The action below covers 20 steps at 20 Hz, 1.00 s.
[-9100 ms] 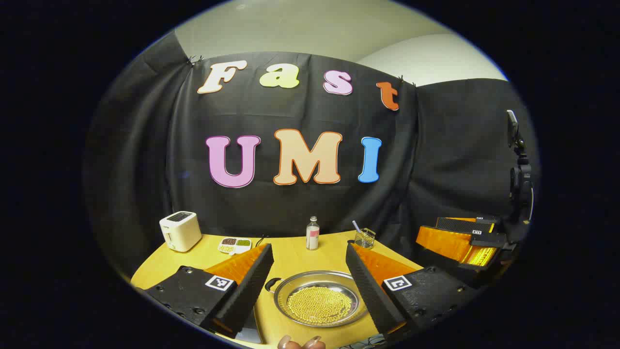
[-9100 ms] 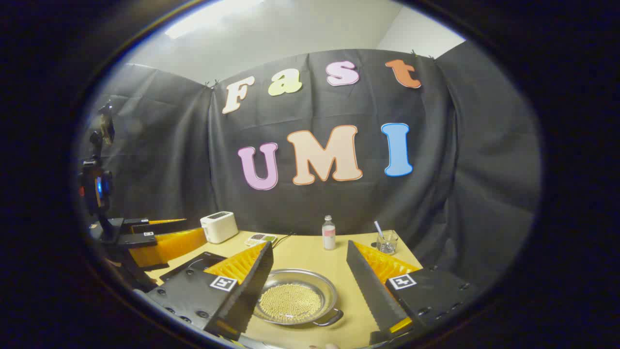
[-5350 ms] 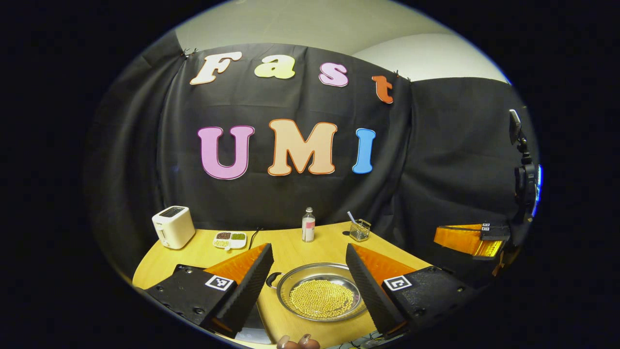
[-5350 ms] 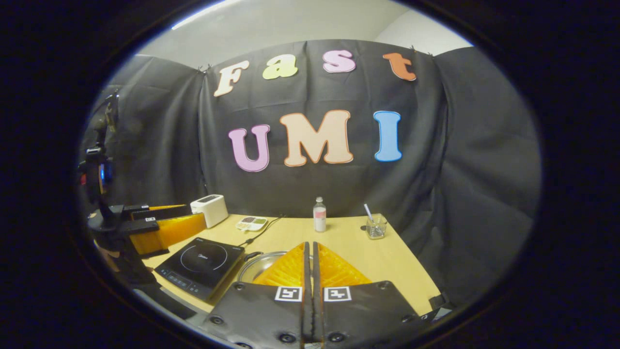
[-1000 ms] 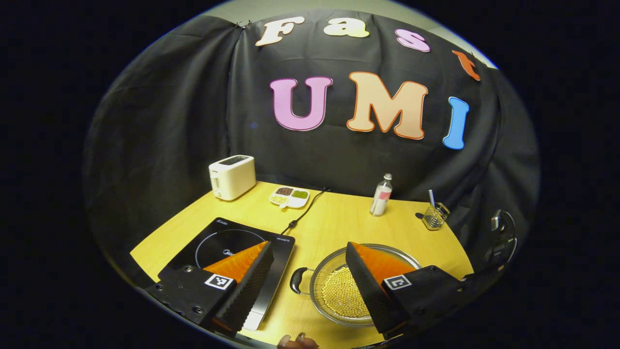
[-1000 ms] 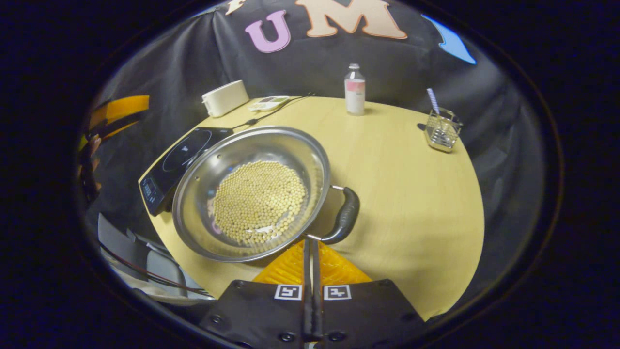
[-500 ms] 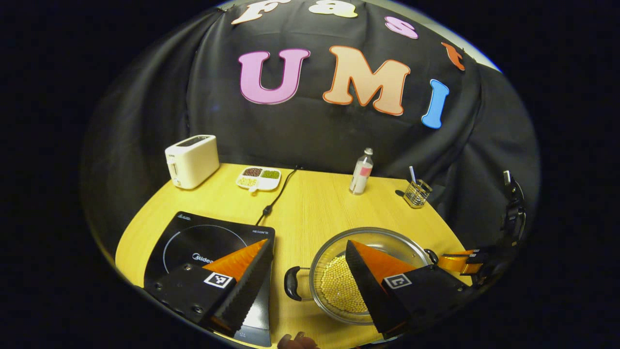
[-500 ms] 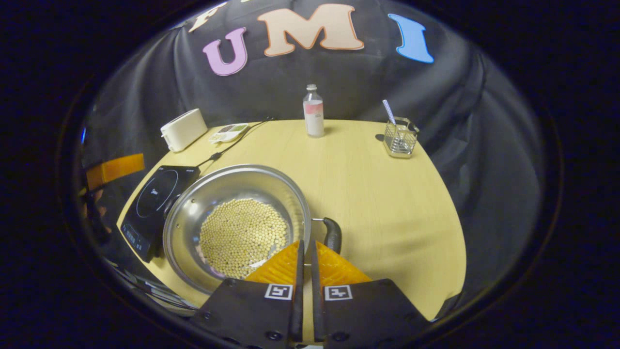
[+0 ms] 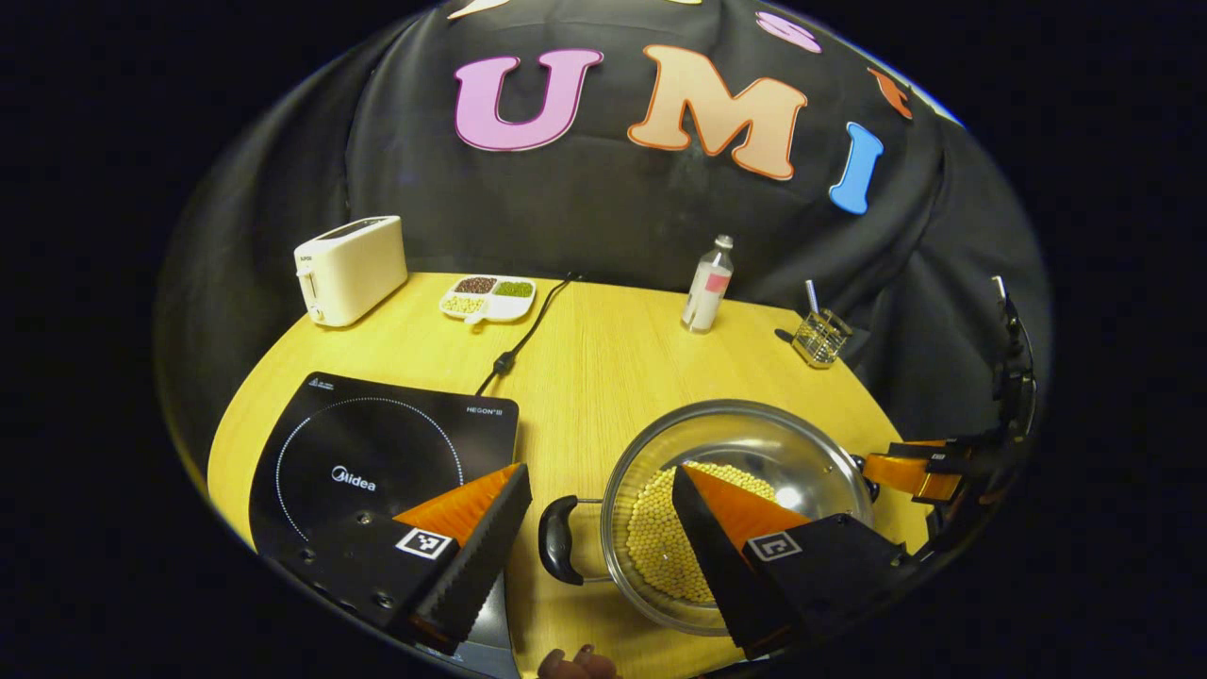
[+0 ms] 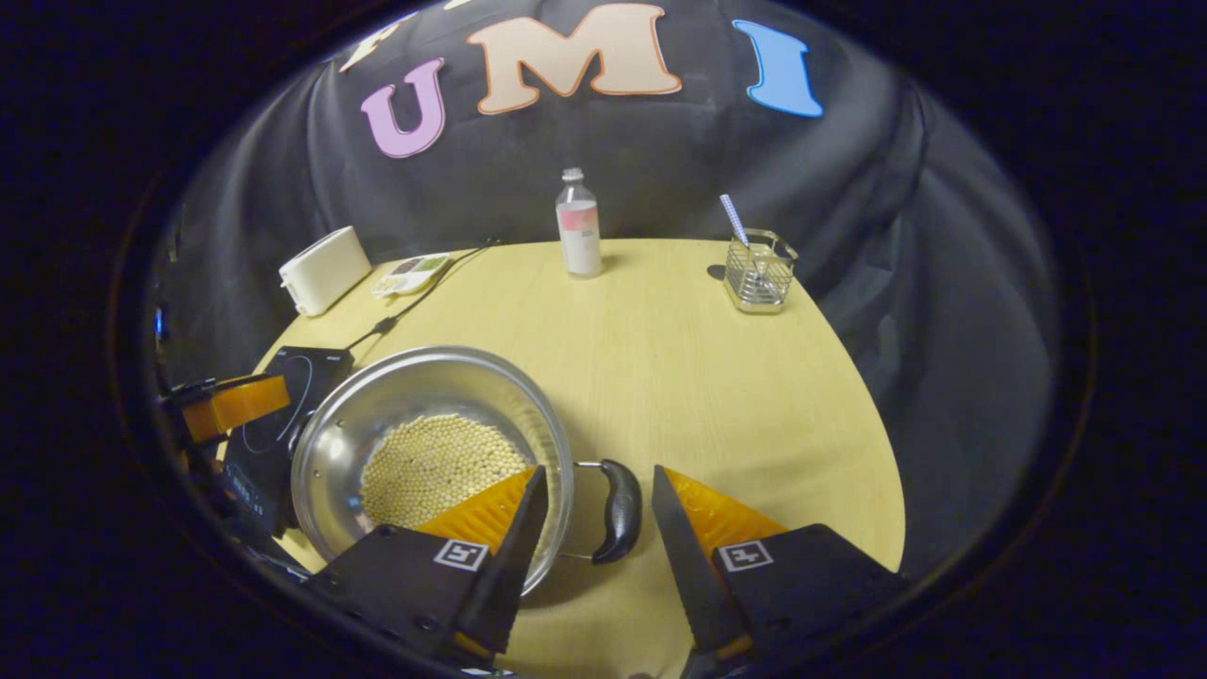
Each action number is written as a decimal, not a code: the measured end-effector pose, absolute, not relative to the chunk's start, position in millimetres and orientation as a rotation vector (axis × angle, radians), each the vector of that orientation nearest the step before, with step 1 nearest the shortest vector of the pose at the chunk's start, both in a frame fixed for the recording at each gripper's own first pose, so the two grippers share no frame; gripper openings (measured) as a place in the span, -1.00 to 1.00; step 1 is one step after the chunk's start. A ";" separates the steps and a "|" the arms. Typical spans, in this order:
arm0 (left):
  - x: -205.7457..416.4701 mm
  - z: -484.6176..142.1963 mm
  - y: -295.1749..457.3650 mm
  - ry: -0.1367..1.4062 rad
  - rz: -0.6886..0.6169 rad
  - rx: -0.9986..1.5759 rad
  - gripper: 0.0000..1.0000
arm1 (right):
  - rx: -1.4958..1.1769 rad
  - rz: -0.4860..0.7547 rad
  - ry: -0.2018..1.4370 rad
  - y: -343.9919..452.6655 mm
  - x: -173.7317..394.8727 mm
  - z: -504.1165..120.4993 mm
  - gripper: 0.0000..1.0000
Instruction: First push the handle of the pot to place it horizontally, then grasp the pot with both hands and set it on the induction cooktop.
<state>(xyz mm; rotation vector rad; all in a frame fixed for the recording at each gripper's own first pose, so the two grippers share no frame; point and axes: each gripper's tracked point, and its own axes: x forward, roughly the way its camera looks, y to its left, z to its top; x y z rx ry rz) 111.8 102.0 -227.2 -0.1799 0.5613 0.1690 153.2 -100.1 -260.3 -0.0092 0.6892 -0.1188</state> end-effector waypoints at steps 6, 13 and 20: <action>116.4 -265.7 106.6 0.641 0.198 -0.168 0.96 | 0.003 -0.117 0.751 -103.1 159.4 -288.1 0.76; 107.7 -296.4 109.9 0.723 0.224 -0.213 0.97 | 0.010 -0.119 0.794 -104.6 161.7 -308.1 0.87; 109.2 -305.4 105.0 0.756 0.212 -0.204 0.91 | 0.033 -0.127 0.825 -103.5 165.4 -322.5 0.83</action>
